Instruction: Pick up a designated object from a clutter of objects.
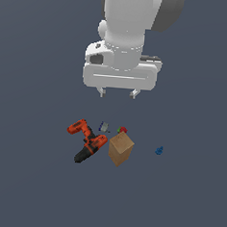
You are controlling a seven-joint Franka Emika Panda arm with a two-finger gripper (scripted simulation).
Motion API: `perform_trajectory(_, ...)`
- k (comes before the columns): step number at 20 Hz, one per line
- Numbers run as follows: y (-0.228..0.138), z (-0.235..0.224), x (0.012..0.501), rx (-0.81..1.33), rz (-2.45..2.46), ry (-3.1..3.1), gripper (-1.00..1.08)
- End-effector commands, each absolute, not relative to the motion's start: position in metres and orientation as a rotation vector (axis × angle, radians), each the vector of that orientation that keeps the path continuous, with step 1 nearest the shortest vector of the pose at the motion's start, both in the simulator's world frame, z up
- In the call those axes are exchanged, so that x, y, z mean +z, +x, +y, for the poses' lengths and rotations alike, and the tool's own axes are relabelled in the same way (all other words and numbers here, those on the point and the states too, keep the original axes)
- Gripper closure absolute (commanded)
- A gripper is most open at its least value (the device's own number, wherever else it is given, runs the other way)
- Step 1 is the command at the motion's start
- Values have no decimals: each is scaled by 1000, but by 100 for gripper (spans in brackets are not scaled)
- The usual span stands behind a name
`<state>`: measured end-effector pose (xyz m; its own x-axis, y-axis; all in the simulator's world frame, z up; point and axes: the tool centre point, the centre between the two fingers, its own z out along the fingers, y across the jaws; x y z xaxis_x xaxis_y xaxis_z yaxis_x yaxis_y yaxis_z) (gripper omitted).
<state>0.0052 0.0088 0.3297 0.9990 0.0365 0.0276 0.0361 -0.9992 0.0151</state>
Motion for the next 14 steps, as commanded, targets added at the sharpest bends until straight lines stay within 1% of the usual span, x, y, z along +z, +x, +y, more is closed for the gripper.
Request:
perform_trajectory(1,5,9,330,44,57,3126,-92)
perform_trajectory(14,14,17,332,69,54,3149,-92)
